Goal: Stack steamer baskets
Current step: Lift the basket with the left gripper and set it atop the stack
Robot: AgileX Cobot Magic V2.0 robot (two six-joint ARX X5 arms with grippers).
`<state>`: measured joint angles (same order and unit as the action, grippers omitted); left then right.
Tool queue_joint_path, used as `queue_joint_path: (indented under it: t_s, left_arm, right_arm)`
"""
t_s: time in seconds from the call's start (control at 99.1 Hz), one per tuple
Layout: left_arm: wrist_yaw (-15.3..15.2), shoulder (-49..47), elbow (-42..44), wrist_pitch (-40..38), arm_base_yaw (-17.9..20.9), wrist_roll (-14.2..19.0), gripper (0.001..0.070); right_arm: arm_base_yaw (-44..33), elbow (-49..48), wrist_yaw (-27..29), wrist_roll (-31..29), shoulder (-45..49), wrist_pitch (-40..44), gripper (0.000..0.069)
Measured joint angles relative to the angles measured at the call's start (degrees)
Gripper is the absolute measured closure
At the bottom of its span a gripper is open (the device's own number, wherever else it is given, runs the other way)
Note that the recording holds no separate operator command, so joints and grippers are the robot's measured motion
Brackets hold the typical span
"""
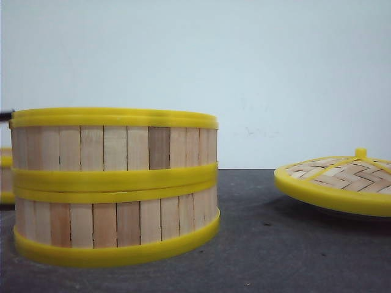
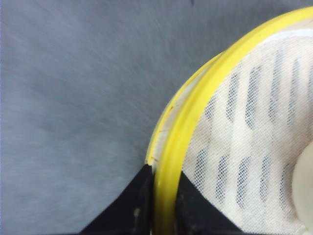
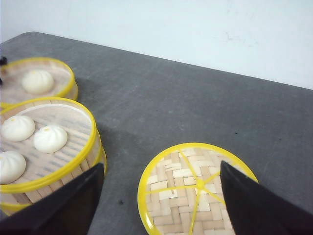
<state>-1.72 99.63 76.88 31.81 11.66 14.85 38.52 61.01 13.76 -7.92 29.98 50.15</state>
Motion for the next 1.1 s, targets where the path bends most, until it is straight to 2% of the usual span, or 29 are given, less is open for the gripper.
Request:
queue_joint_path:
  t_s: [0.131, 0.373, 0.504, 0.646, 0.847, 0.968, 1.1]
  left_arm:
    - [1.4, -4.7, 4.6, 1.8, 0.2, -0.7, 0.069]
    - [12.3, -16.8, 7.2, 6.3, -2.8, -1.9, 0.069]
    - [16.2, -22.7, 7.2, 11.9, -6.8, -4.5, 0.069]
    - [16.6, -26.6, 7.2, 17.5, -13.3, -8.3, 0.069]
    - [16.3, -25.9, 6.2, 21.7, -21.5, -10.6, 0.069]
    - [14.5, -25.9, 3.0, 21.7, -24.5, -11.1, 0.069]
    - [12.7, -25.9, -1.2, 20.9, -25.4, -11.3, 0.069]
  right_arm:
    - [0.0, 0.0, 0.0, 0.0, 0.0, 0.0, 0.0222]
    - [0.0, 0.0, 0.0, 0.0, 0.0, 0.0, 0.0222]
    - [0.0, 0.0, 0.0, 0.1, 0.0, 0.0, 0.0222]
    - [0.0, 0.0, 0.0, 0.5, 0.0, -0.8, 0.0222]
    - [0.0, 0.0, 0.0, 1.2, 0.0, -2.1, 0.0222]
    - [0.0, 0.0, 0.0, 2.1, 0.0, -2.1, 0.0222]
    - [0.0, 0.0, 0.0, 2.2, 0.0, -2.1, 0.0222]
